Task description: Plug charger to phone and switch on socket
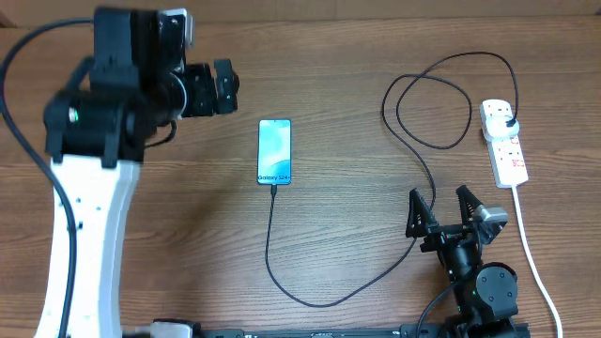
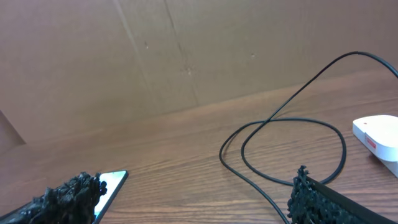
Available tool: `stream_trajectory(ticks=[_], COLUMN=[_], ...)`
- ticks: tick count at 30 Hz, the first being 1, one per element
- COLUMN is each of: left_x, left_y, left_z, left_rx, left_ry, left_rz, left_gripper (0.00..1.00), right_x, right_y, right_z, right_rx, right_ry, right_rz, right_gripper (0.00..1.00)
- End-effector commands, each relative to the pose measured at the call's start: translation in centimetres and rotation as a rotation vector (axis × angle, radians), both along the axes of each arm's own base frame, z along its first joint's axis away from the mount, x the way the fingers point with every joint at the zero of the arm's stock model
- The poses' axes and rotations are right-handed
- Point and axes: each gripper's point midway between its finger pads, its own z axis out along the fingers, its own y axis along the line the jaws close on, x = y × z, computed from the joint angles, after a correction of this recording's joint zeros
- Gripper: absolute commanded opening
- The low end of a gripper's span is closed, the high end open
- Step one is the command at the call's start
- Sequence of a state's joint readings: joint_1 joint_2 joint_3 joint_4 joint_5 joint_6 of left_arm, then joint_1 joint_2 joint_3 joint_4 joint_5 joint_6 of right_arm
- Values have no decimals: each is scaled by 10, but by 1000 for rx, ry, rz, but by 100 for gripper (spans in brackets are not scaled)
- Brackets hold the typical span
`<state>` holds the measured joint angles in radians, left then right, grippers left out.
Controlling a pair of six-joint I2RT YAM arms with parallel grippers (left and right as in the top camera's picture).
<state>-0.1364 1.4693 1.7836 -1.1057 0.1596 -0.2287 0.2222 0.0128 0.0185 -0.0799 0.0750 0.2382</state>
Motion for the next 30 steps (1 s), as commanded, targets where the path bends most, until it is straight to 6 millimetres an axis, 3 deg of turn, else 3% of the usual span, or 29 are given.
stream_trajectory(ticks=[1,8,21,25,30], left_x=[-19,-47,-94,-114,-121], left_y=[11,34,38,39,44], left_z=[-6,-42,-84,-115,-145], left_rx=[34,25,199,300,372], left_ry=[-94,-224,-733,-855,-925], left_rz=[-6,54,-40,-74,-72], left_gripper=[100,100,100,100,100], right_x=[0,0,0,0,0], right_y=[-1,-1,-1,-1,-1], right_z=[-2,-2,-2,-2,-2], right_rx=[-3,-3,-3,-3,-3], right_ry=[-3,-3,-3,-3,-3], right_rz=[-1,-1,-1,-1,-1], right_gripper=[100,100,100,100,100])
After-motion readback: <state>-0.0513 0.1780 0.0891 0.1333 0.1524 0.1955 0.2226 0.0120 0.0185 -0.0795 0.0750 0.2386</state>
